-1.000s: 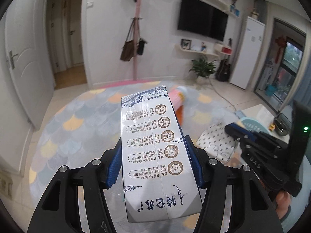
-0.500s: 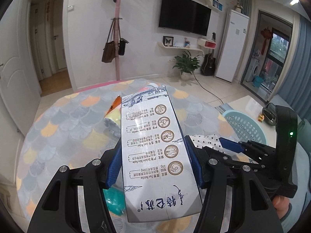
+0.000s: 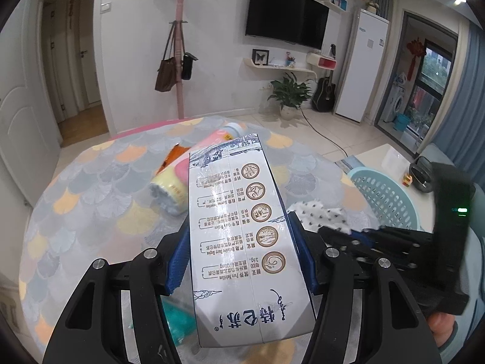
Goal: Collect trash
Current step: 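Carry the white wrapper and polka-dot bag into the blue basket, opening both tools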
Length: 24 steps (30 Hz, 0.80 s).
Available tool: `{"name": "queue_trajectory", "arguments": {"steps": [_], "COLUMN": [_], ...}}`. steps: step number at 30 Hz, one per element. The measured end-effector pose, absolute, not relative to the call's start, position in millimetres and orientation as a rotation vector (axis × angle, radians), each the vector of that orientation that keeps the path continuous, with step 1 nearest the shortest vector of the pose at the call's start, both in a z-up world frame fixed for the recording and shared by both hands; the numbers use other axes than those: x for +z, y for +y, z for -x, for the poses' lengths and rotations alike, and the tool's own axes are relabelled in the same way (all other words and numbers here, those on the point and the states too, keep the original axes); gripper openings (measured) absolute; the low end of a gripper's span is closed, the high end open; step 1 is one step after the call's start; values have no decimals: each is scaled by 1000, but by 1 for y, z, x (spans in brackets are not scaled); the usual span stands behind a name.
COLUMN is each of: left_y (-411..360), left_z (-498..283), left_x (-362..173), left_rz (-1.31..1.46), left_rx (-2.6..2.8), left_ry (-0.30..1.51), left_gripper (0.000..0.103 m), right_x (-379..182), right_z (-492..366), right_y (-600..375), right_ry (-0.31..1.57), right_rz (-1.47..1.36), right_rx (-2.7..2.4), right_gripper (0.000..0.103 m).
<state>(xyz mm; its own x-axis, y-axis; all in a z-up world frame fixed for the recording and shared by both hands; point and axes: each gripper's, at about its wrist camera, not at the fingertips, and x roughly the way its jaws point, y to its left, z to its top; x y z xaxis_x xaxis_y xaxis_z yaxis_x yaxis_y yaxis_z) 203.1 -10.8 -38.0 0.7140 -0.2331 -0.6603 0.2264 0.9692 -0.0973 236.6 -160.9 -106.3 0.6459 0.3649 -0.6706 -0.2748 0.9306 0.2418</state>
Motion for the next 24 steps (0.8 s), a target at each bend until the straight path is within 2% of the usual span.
{"name": "queue_trajectory", "arguments": {"steps": [13,24], "left_y": [-104,-212], "left_z": [-226,-260], "left_x": [-6,-21], "left_rz": [-67,-85], "left_rx": [-409,-585], "left_ry": [642,666], "left_gripper": [57,57], "right_x": [-31,-60], "right_z": [-201,-203], "right_y": [-268,-375], "right_ry": [531,581], "right_rz": [-183,-298], "right_rx": [66,-248], "right_gripper": [5,5]}}
